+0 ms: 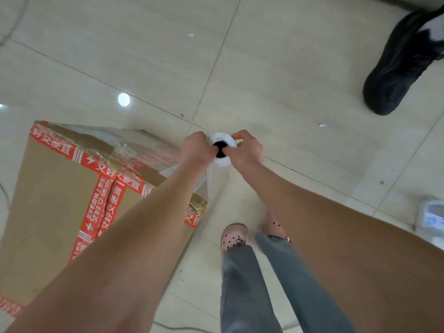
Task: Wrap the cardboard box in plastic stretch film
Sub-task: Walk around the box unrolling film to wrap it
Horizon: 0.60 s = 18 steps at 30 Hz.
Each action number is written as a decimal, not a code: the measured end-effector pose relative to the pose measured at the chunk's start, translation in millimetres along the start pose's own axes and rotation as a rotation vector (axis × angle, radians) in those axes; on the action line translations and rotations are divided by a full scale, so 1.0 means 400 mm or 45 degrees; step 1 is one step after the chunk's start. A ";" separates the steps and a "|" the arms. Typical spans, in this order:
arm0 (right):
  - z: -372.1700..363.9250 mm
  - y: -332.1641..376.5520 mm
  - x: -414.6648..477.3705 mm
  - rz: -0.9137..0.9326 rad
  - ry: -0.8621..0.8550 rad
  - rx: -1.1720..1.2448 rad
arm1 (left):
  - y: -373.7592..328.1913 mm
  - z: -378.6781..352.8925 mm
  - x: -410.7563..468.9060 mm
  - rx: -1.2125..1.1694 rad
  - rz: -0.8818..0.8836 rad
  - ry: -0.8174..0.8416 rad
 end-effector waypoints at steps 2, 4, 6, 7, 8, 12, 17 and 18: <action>-0.009 -0.003 0.000 -0.032 0.037 -0.005 | 0.006 -0.002 -0.003 0.027 -0.004 0.029; -0.021 -0.011 -0.001 -0.069 0.053 -0.018 | 0.007 0.002 -0.010 0.082 -0.047 0.027; -0.027 -0.016 -0.004 -0.081 0.015 -0.088 | -0.008 0.012 -0.020 0.159 -0.137 -0.013; -0.028 -0.015 -0.006 -0.070 -0.011 -0.149 | -0.021 0.019 -0.026 0.205 -0.190 -0.039; -0.029 -0.012 -0.008 -0.056 -0.032 -0.200 | -0.037 0.024 -0.033 0.258 -0.252 -0.061; -0.032 0.010 -0.004 0.013 -0.087 -0.298 | -0.091 0.032 -0.040 0.407 -0.464 -0.093; -0.040 0.091 0.019 0.208 -0.131 -0.485 | -0.066 0.065 0.010 0.256 -0.329 -0.058; -0.045 0.106 0.023 0.232 -0.134 -0.467 | -0.044 0.074 0.025 0.172 -0.250 -0.054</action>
Point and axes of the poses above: each hand's wrist, its own x-axis towards the middle knuckle, its own z-axis out of the back of the hand, y = z × x, the point moved 10 cm from there along x, towards the middle knuckle, and after that the axes turned 3 degrees about -x, right-handed, at the moved point
